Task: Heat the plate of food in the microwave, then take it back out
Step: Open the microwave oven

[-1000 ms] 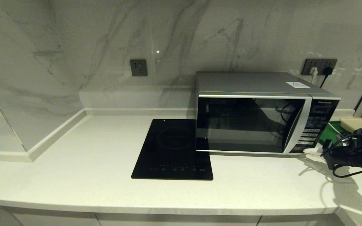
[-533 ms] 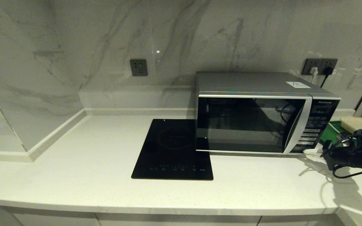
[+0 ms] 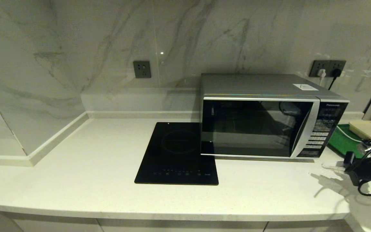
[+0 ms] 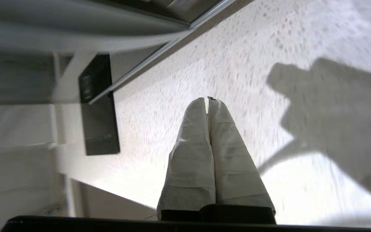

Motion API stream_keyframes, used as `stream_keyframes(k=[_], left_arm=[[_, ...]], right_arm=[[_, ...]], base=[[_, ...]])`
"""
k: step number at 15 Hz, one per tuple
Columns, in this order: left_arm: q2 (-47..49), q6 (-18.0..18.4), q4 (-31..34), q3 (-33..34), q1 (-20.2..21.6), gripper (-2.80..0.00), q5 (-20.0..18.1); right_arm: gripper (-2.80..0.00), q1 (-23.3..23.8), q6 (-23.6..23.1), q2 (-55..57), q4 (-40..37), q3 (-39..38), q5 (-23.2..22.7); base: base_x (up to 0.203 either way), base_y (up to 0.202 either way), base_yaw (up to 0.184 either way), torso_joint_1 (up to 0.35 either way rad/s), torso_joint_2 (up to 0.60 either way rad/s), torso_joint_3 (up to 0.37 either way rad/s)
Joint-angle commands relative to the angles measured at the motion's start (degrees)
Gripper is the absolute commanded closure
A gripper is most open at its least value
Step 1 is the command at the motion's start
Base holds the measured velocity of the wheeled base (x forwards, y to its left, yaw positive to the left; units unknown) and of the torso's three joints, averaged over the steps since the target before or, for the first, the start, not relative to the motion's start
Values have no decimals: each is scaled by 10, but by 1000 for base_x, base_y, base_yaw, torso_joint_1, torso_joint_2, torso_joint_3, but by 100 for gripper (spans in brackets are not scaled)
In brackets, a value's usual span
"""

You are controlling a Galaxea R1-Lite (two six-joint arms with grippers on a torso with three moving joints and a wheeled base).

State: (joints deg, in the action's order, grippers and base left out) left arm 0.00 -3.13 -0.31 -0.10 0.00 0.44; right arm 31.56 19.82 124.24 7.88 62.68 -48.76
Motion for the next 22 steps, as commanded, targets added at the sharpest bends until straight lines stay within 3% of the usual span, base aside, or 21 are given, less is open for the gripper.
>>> stream_keyframes(k=[1,5,9,12,14,17,22], left_arm=[[0,0,0,0,0,0,0],[0,0,0,0,0,0,0],[0,0,0,0,0,0,1],[0,0,0,0,0,0,0],[0,0,0,0,0,0,0],[0,0,0,0,0,0,0],[0,0,0,0,0,0,0]], right_arm=[[0,4,-32,-136,-48,-27,32],[0,-13,-76,-326,-245,24,115],[0,-116,-85,-475,-520,213,268],[0,-214,-86,-578,-760,369,310],[0,-241,-90,-662,-873,417,319],[0,-252,-113,-809,-931,414,358],[0,-265,-195,-1038,-953,309,438]], base=[[0,0,0,0,0,0],[0,0,0,0,0,0],[0,0,0,0,0,0],[0,0,0,0,0,0],[0,0,0,0,0,0],[0,0,0,0,0,0],[0,0,0,0,0,0]])
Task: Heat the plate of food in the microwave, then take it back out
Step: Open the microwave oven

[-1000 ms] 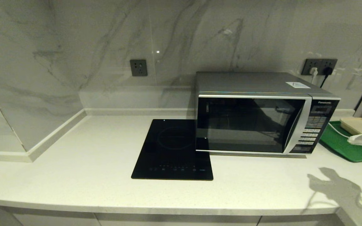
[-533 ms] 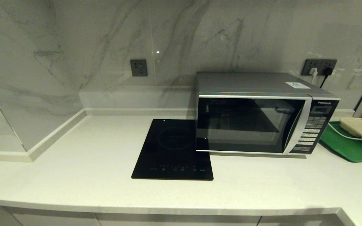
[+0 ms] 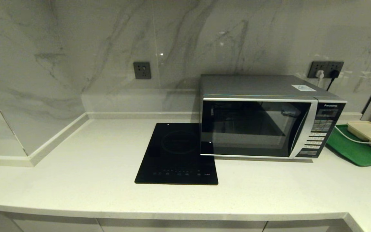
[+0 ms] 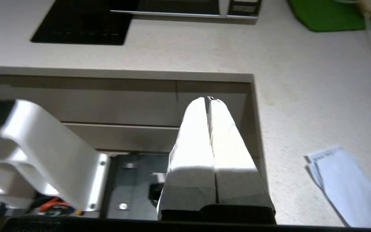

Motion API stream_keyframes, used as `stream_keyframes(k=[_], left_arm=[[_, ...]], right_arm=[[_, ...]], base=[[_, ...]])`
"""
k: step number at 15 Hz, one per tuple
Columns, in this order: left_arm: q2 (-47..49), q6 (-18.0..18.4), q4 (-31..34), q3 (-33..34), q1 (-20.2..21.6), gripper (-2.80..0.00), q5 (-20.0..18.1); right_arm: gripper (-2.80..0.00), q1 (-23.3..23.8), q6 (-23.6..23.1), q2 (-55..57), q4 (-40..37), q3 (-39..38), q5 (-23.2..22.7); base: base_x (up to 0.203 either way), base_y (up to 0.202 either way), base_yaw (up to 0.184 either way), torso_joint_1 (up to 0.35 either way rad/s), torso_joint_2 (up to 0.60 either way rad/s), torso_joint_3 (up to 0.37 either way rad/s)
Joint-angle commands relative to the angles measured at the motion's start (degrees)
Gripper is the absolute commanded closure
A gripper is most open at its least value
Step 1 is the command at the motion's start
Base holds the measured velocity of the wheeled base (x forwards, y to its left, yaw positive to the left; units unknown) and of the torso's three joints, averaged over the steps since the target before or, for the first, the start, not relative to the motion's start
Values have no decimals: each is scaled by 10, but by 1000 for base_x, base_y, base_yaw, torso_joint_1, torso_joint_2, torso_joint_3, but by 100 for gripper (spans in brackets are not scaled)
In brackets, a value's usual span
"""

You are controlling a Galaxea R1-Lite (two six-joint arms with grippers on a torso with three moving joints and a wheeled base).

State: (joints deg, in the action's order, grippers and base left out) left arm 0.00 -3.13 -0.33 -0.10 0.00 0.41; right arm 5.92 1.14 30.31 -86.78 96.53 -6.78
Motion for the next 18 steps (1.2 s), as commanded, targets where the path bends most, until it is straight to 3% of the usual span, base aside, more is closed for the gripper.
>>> stream_keyframes(k=[1,2,7,11,13,14,18], left_arm=[[0,0,0,0,0,0,0],[0,0,0,0,0,0,0],[0,0,0,0,0,0,0],[0,0,0,0,0,0,0],[0,0,0,0,0,0,0],[0,0,0,0,0,0,0],[0,0,0,0,0,0,0]], right_arm=[[0,-33,-13,-112,-8,-37,36],[0,-56,-15,-129,-8,-46,58],[0,-60,-20,-282,-9,-169,75],[0,-60,40,-303,-9,-205,68],[0,-60,43,-303,6,-270,68],[0,-60,42,-303,65,-329,68],[0,-60,39,-303,431,-625,85]], base=[[0,0,0,0,0,0],[0,0,0,0,0,0],[0,0,0,0,0,0],[0,0,0,0,0,0],[0,0,0,0,0,0],[0,0,0,0,0,0],[0,0,0,0,0,0]])
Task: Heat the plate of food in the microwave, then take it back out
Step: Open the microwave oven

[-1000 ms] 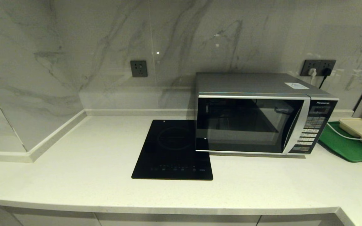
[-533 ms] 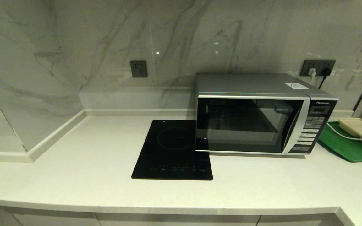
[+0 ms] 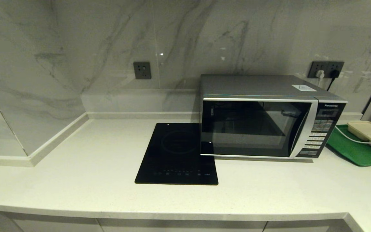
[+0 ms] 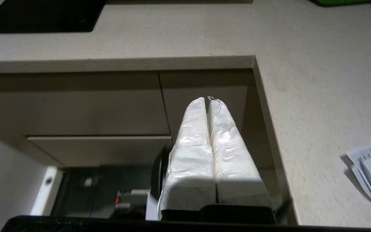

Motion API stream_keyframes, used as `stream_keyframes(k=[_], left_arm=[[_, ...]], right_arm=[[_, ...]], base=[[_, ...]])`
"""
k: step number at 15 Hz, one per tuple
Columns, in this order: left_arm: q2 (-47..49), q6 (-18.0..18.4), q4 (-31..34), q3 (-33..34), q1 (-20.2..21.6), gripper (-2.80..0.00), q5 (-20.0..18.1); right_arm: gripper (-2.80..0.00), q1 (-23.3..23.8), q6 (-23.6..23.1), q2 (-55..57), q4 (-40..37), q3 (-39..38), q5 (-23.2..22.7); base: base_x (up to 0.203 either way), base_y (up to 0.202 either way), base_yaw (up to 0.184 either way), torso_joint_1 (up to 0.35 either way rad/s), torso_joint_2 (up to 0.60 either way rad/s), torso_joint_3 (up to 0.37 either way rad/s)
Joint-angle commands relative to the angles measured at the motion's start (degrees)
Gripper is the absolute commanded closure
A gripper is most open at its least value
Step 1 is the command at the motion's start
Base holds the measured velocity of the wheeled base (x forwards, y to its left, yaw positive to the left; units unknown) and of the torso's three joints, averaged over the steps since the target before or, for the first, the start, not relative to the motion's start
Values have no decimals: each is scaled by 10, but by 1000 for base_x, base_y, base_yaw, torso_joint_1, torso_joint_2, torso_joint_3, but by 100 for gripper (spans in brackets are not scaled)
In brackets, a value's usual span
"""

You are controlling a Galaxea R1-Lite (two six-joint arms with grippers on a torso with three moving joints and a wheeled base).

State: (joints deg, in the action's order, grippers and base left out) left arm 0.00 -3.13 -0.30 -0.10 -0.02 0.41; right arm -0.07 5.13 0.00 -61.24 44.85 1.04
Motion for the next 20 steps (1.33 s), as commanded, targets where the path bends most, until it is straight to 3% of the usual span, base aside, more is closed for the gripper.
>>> stream_keyframes(k=[1,5,7,12,20], left_arm=[[0,0,0,0,0,0,0],[0,0,0,0,0,0,1],[0,0,0,0,0,0,0],[0,0,0,0,0,0,0],[0,0,0,0,0,0,0]], right_arm=[[0,0,-5,1,259,-176,18],[0,0,-33,1,549,-391,49],[0,0,-41,1,648,-442,24],[0,0,-44,1,606,-446,5],[0,0,8,1,606,-444,17]], base=[[0,0,0,0,0,0],[0,0,0,0,0,0],[0,0,0,0,0,0],[0,0,0,0,0,0],[0,0,0,0,0,0]])
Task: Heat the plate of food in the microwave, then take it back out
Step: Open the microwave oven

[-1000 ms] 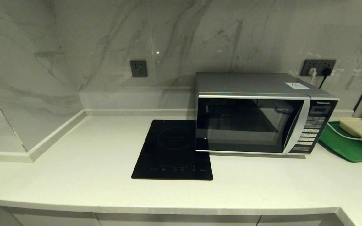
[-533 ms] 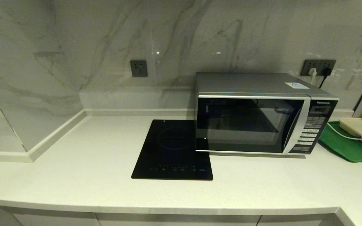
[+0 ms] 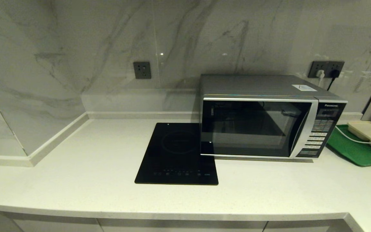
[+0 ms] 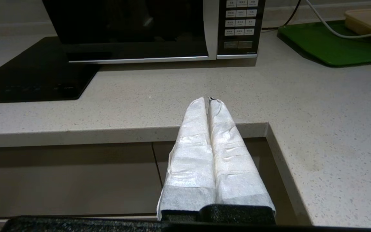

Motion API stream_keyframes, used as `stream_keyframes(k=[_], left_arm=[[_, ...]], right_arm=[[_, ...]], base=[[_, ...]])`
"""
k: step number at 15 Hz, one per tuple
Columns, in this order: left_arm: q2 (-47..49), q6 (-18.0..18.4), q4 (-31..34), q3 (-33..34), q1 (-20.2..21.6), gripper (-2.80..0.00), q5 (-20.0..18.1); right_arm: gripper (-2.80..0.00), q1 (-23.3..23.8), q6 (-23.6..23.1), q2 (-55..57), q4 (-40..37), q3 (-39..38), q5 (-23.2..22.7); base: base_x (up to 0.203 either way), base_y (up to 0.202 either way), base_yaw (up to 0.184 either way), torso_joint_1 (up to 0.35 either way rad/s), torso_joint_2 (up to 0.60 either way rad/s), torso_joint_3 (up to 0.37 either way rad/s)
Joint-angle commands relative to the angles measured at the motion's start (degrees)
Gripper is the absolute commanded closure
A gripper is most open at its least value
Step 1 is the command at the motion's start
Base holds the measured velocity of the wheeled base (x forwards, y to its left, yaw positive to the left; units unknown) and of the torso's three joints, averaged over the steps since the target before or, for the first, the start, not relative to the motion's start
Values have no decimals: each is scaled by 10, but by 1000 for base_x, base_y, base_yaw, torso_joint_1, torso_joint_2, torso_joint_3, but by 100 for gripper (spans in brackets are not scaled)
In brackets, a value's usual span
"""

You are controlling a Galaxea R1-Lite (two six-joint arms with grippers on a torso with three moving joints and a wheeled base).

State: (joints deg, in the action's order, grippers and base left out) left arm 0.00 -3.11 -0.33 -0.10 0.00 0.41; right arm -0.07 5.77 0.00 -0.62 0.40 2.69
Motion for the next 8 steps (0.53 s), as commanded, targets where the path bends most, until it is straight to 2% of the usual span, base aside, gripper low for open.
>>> stream_keyframes(k=[1,8], left_arm=[[0,-1,0,0,0,0,0],[0,-1,0,0,0,0,0]], right_arm=[[0,0,1,1,2,0,0],[0,0,2,0,15,-4,0]], base=[[0,0,0,0,0,0],[0,0,0,0,0,0]])
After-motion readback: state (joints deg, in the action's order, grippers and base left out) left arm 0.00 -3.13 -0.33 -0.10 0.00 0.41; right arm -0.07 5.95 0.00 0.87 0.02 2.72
